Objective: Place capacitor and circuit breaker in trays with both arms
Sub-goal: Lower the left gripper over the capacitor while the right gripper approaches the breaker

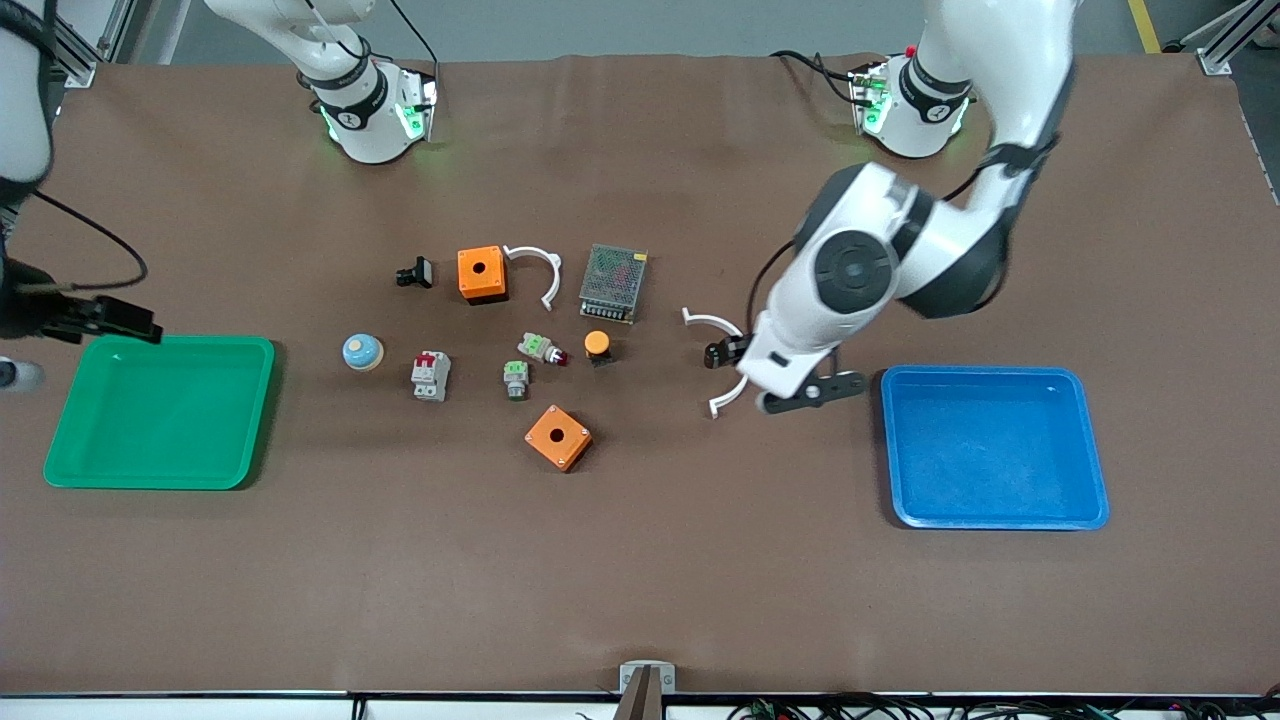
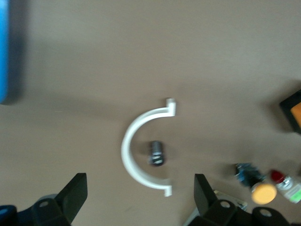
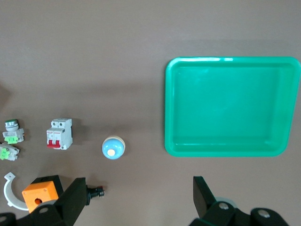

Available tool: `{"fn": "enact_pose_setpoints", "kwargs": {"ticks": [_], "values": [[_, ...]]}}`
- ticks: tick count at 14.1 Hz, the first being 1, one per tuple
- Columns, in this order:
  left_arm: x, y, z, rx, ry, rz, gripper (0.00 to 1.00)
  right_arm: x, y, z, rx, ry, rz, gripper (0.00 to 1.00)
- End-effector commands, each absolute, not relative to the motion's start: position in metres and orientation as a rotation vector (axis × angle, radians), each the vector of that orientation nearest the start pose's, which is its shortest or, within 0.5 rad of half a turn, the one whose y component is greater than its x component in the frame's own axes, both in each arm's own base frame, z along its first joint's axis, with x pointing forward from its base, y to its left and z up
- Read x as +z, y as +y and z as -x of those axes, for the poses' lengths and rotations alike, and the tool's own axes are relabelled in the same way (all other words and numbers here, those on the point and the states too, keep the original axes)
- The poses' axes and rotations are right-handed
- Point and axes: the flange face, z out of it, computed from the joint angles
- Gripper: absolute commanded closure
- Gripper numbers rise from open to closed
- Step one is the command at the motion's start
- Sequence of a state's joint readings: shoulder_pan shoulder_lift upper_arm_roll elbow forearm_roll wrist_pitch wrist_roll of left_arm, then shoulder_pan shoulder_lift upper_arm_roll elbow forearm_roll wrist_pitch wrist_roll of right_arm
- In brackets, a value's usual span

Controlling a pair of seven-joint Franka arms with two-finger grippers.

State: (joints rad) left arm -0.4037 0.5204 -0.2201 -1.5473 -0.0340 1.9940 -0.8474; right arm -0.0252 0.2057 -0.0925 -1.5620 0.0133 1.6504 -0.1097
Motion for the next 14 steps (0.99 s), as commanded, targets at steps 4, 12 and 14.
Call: {"fn": "enact_pose_setpoints", "kwargs": {"ticks": [4,12,14], "values": [[0.272,-0.420,-0.545,0.191,-0.436,3.094,0.00,0.504,-0.012,-0.623,0.173,-0.050,3.122,0.00],[0.213,-0.408,-0.494,0.147,-0.439,3.091,0.00,0.398,0.075,-0.598,0.166,0.162,3.110,0.00],[0.212,-0.407,-0.490,0.151,-0.437,3.087,0.02,0.365,0.087,-0.586,0.124,0.168,3.084,0.00]]}}
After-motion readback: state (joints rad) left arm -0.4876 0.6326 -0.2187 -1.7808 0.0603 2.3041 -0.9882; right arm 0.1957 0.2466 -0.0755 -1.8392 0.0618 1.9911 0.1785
